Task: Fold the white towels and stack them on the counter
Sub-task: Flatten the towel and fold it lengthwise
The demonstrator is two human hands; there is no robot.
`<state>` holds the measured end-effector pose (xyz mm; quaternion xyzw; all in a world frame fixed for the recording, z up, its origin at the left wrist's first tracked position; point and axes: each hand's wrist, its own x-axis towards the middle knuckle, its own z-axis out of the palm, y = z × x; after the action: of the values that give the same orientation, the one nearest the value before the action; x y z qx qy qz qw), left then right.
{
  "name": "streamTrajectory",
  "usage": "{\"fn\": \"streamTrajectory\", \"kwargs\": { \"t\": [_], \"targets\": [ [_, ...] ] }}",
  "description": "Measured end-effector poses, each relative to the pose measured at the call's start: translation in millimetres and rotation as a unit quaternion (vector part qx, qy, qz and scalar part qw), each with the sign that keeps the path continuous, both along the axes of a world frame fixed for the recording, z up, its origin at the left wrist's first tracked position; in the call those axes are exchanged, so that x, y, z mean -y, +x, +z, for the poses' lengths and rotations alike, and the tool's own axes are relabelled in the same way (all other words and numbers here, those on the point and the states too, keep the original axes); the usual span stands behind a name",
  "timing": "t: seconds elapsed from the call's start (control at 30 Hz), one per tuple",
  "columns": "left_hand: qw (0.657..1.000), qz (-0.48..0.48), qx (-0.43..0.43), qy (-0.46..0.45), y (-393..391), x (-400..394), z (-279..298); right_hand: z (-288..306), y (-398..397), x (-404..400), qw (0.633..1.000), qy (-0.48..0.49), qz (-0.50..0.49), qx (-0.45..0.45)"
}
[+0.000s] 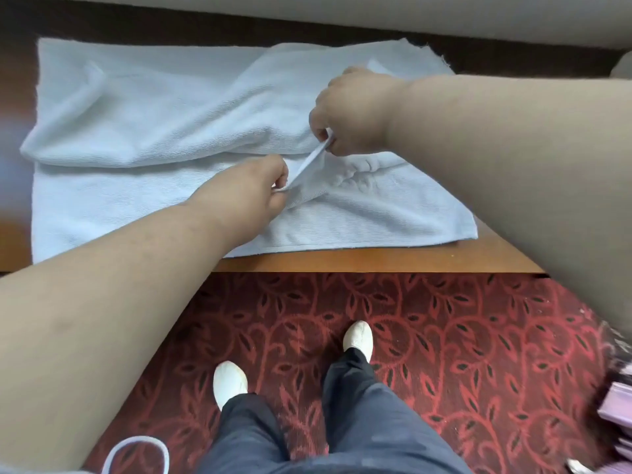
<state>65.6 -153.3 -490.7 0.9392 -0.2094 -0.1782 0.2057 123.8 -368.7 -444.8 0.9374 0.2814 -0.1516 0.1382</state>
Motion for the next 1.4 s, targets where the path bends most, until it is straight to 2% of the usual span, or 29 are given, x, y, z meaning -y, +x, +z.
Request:
{"fn": "streamTrajectory", "kwargs": {
  "t": [0.1, 0.2, 0.37, 0.43, 0.5, 0.6, 0.67, 0.77, 0.87, 0.93, 1.0, 1.1, 1.13, 1.2, 1.27, 1.3, 1.37, 1.4],
  "targets": [
    [0.999, -0.045, 0.020, 0.009, -12.9, -2.7, -1.4, 9.8, -22.6, 30.9, 0.996, -0.037, -0.071, -0.032],
    [0.994, -0.095, 0.030, 0.045, -27.7, -1.1, -7.5, 10.9, -57.3, 69.4, 0.985, -0.102, -0.140, -0.025],
    [0.980, -0.145, 0.046, 0.128, -40.1, -15.9, -17.1, -7.3, -130.0, 110.7, 0.935, -0.112, -0.333, -0.040],
    [0.978, -0.143, 0.056, 0.138, -41.4, -27.9, -20.2, -20.8, -155.7, 117.5, 0.906, -0.060, -0.416, -0.052],
    [0.978, -0.125, 0.073, 0.149, -44.3, -38.1, -20.4, -35.5, -180.1, 120.7, 0.877, 0.033, -0.476, -0.054],
    [0.972, -0.087, 0.128, 0.176, -47.3, -55.2, -19.3, -55.1, -204.7, 117.8, 0.828, 0.152, -0.537, -0.042],
    [0.970, -0.065, 0.140, 0.187, -48.1, -67.7, -20.0, -64.5, -212.4, 115.9, 0.806, 0.197, -0.557, -0.019],
    [0.969, -0.032, 0.153, 0.191, -46.2, -85.0, -20.4, -74.1, -219.8, 116.9, 0.806, 0.220, -0.549, 0.000],
    [0.963, -0.011, 0.178, 0.203, -41.8, -99.2, -17.4, -78.3, -223.2, 123.5, 0.825, 0.216, -0.521, 0.035],
    [0.962, -0.007, 0.151, 0.229, -39.8, -104.7, -16.5, -75.3, -222.0, 123.4, 0.837, 0.202, -0.508, 0.024],
    [0.965, -0.002, 0.084, 0.248, -42.1, -106.9, -19.1, -65.5, -211.8, 124.3, 0.850, 0.165, -0.498, -0.047],
    [0.976, -0.001, 0.007, 0.218, -42.0, -106.5, -15.0, -29.5, -168.8, 128.5, 0.872, 0.031, -0.430, -0.232],
    [0.980, -0.010, 0.004, 0.199, -41.9, -105.7, -12.9, -16.9, -150.8, 129.3, 0.877, -0.012, -0.402, -0.264],
    [0.988, 0.004, 0.017, 0.155, -41.9, -103.0, -9.1, 1.9, -113.6, 124.5, 0.908, -0.050, -0.340, -0.240],
    [0.990, 0.054, 0.037, 0.125, -43.4, -96.3, -8.8, 9.6, -78.7, 110.2, 0.932, 0.018, -0.330, -0.149],
    [0.990, 0.070, 0.037, 0.116, -44.7, -88.1, -10.7, 10.8, -67.3, 101.6, 0.927, 0.087, -0.347, -0.115],
    [0.988, 0.093, -0.002, 0.121, -46.7, -75.8, -14.2, 6.4, -47.9, 74.1, 0.911, 0.202, -0.346, -0.095],
    [0.987, 0.092, -0.028, 0.130, -46.8, -69.8, -16.4, 3.4, -40.8, 61.4, 0.913, 0.221, -0.327, -0.105]
  ]
}}
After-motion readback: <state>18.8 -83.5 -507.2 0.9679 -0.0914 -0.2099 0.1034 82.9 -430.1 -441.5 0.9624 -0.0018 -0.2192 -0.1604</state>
